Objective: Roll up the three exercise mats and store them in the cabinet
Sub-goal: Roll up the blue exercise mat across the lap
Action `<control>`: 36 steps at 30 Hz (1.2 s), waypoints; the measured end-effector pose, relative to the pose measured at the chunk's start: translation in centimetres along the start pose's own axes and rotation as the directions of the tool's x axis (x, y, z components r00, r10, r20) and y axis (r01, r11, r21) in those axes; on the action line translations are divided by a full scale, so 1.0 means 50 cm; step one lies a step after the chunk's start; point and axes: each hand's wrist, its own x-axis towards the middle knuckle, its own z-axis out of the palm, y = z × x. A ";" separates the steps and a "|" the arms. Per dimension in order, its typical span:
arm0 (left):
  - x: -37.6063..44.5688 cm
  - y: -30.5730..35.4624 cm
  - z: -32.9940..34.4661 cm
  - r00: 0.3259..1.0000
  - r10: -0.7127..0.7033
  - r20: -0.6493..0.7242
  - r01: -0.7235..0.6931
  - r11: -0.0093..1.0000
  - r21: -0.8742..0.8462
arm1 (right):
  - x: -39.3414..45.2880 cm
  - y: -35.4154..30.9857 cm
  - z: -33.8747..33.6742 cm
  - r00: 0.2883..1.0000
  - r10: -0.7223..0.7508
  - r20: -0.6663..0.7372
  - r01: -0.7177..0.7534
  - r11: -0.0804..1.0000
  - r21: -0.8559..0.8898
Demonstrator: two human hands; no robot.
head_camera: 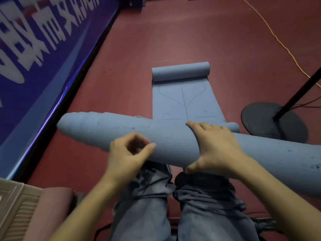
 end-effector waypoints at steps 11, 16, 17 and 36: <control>-0.004 -0.035 0.027 0.849 -0.295 0.438 0.524 0.370 -0.767 | -0.017 0.019 -0.036 0.986 -0.051 -0.158 0.109 0.916 0.385; 0.069 0.007 -0.036 0.965 0.027 0.261 0.179 0.660 -0.730 | 0.011 0.016 -0.093 0.932 -0.159 -0.325 0.289 0.868 0.404; 0.091 0.024 -0.049 0.963 0.093 0.252 0.111 0.716 -0.689 | 0.025 0.012 -0.105 0.929 -0.167 -0.331 0.299 0.865 0.403; 0.063 -0.126 0.075 0.899 -0.095 0.428 0.055 0.993 0.106 | 0.030 0.000 -0.070 0.886 -0.124 -0.447 0.423 0.612 0.668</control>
